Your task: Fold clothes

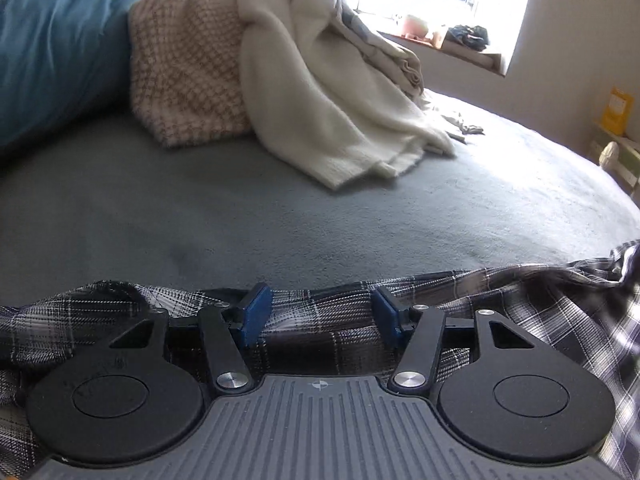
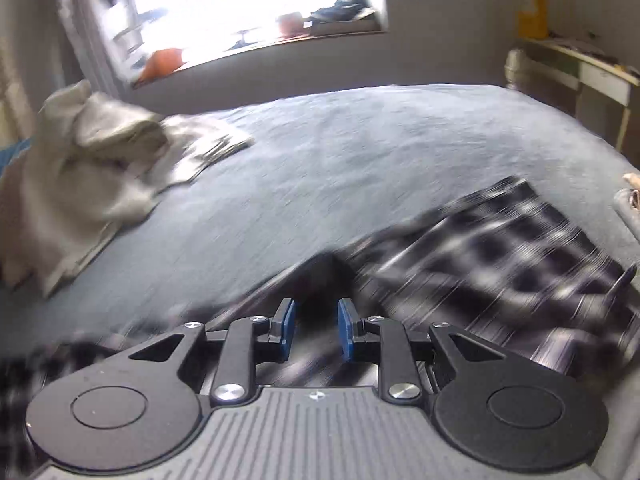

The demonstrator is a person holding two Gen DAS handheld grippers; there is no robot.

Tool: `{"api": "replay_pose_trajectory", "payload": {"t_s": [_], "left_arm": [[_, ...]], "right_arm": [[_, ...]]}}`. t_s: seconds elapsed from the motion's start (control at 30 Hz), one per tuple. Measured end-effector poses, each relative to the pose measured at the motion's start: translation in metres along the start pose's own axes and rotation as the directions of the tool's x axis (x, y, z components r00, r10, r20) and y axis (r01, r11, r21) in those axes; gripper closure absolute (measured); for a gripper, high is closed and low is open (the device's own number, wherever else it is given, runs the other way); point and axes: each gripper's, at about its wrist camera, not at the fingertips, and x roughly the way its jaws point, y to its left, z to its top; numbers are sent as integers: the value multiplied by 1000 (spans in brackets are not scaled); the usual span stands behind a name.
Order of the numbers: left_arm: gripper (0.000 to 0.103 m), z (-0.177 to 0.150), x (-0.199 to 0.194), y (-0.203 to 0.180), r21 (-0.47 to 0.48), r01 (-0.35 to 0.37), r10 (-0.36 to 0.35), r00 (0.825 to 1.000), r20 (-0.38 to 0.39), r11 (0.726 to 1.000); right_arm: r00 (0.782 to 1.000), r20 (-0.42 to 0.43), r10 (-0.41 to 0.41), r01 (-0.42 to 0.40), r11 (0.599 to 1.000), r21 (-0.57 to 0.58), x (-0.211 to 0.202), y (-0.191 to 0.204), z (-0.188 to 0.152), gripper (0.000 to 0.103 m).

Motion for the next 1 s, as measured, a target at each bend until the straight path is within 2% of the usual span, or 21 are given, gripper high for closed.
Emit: {"api": "replay_pose_trajectory", "payload": {"t_s": [0.03, 0.13, 0.2, 0.27, 0.4, 0.53, 0.63, 0.7, 0.83, 1.0], "left_arm": [[46, -1, 2, 2, -9, -6, 6, 1000, -6, 1000], [46, -2, 5, 2, -18, -17, 17, 1000, -13, 1000], [46, -1, 7, 2, -22, -16, 16, 1000, -16, 1000], [46, -1, 8, 2, -19, -14, 14, 1000, -17, 1000], [45, -3, 8, 4, -20, -5, 5, 1000, -10, 1000], [45, -5, 8, 6, -29, 4, -4, 1000, 0, 1000], [45, -6, 9, 8, -35, 14, -13, 1000, 4, 999], [45, -7, 9, 8, -40, 20, -19, 1000, 8, 999], [45, -9, 10, 9, -47, 25, -24, 1000, 17, 999], [45, -9, 10, 11, -58, 31, -30, 999, 21, 998]], "right_arm": [[1000, 4, -15, 15, 999, 30, 7, -8, 10, 76], [996, -93, -9, 26, 984, 174, 48, -28, 42, 62], [987, -160, 4, 39, 962, 269, 76, -41, 63, 62], [973, -232, -9, 74, 959, 274, 94, -36, 68, 61], [927, -373, -38, 146, 953, 267, 129, -23, 77, 62], [860, -506, -63, 215, 944, 248, 165, -11, 85, 62], [843, -531, -87, 244, 941, 233, 174, -9, 83, 63], [837, -537, -105, 254, 944, 212, 175, -7, 83, 67], [842, -514, -165, 279, 948, 152, 170, -4, 79, 100], [882, -438, -174, 271, 947, 170, 161, -1, 80, 102]]}}
